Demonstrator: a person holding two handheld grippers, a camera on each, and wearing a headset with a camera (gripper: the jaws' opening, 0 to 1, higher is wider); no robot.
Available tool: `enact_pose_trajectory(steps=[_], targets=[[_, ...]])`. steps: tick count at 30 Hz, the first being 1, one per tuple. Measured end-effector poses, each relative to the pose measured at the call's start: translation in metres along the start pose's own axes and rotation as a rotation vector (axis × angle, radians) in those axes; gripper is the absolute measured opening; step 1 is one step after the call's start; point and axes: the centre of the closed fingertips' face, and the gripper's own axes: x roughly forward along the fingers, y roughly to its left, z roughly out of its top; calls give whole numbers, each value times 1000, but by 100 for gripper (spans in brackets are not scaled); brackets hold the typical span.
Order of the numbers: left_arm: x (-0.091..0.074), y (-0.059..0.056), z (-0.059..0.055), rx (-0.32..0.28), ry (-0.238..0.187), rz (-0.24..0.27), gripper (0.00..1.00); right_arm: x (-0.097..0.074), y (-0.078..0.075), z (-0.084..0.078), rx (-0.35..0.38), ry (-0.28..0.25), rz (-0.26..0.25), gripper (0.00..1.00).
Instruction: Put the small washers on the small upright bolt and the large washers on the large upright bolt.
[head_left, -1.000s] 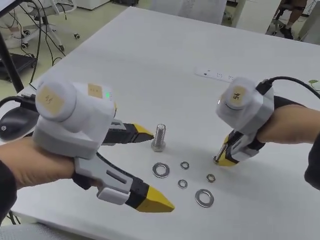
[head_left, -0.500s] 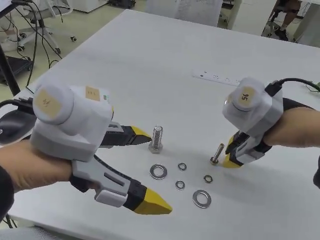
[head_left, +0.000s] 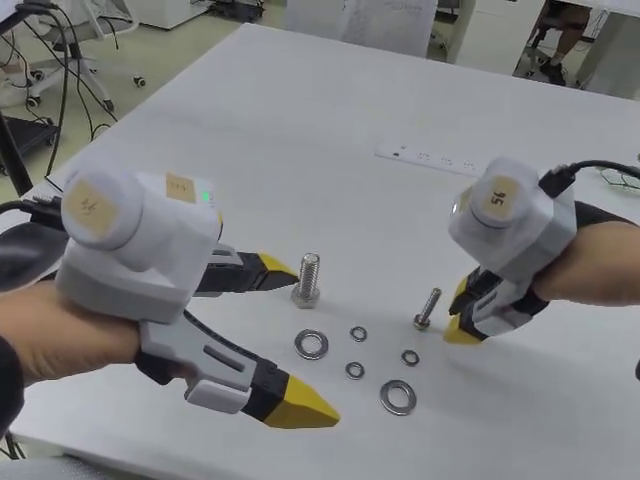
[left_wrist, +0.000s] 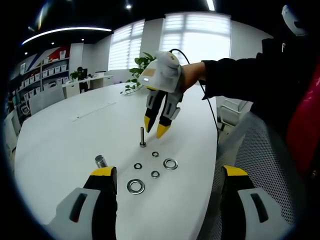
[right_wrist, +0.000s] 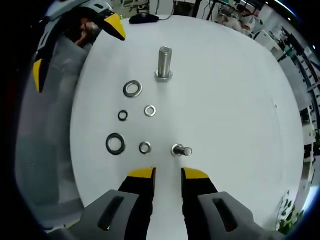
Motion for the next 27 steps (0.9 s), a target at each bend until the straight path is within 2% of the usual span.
enact_pose_trajectory(steps=[13,27], targets=[[-3,-2,0,6,-4,3,85,-2,20,9,-12,-16,18,21],[-4,-4,-1,8,-2,2,85,13,32,16,-36,-7,48,20]])
